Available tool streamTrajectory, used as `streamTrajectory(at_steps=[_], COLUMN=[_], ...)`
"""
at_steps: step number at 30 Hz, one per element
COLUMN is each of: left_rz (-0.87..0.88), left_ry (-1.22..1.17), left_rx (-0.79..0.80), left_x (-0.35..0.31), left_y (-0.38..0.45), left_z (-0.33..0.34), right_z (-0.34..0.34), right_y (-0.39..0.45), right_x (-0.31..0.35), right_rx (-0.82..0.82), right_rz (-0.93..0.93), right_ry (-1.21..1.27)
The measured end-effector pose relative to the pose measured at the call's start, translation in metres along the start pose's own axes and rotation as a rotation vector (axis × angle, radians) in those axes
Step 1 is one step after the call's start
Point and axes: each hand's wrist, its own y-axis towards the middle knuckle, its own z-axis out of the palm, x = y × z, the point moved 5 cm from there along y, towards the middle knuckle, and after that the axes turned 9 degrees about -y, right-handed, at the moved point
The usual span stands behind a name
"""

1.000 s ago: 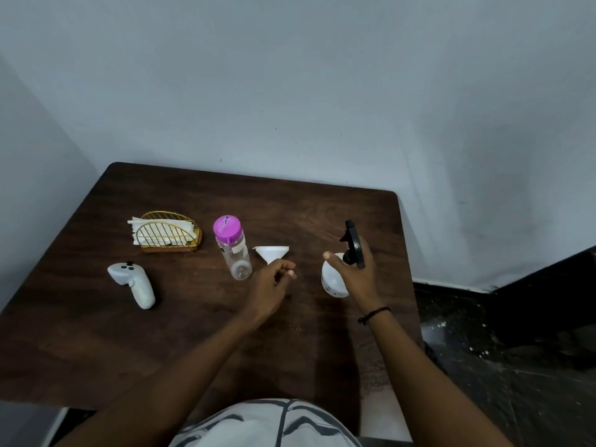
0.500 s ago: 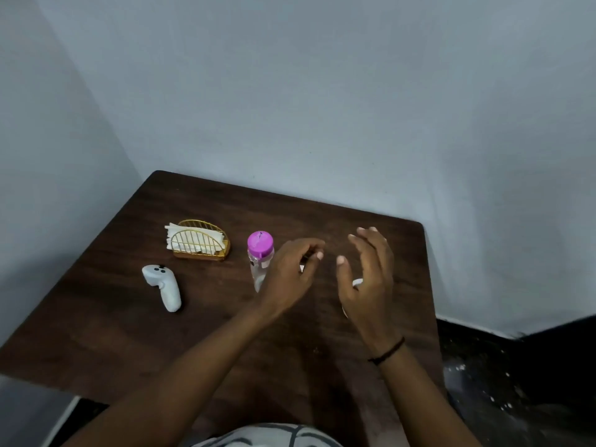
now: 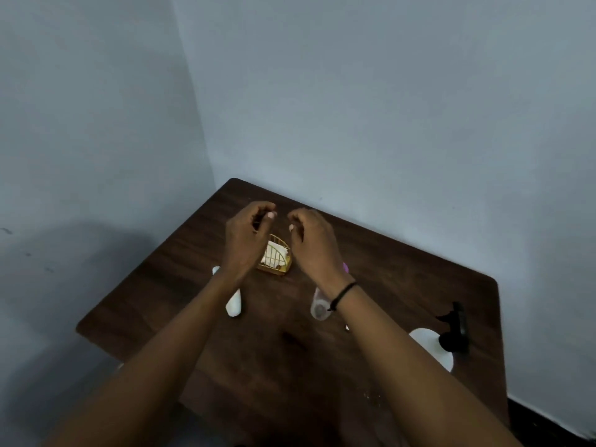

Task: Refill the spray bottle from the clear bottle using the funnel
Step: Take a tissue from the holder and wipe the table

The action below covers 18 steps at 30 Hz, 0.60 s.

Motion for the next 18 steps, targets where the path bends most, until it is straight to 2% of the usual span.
streamTrajectory(at_steps=[4,7,11,18], left_rz=[-0.255,-0.386,-0.477,-0.525], left_ry=[0.044,0.117,0.208,0.27], left_rx=[-0.121,-0.125,-0.037,0.072], left_x=[0.061,0.103,0.15,0.2], left_y=[0.019,0.024,0.024,0.025], left_z=[-0.039,-0.05,-0.046,-0.025], right_z=[0.053,0.083,0.116,0.153], right_y=[0.025,0.035,0.045,0.05], right_x=[-0.007,-0.015,-0.024,-0.036], right_rx=[0.18,0.257,0.328,0.428], right_rz=[0.225,0.348,0.453,0.453], right_ry=[-0.009,-0.013,-0.053,-0.144])
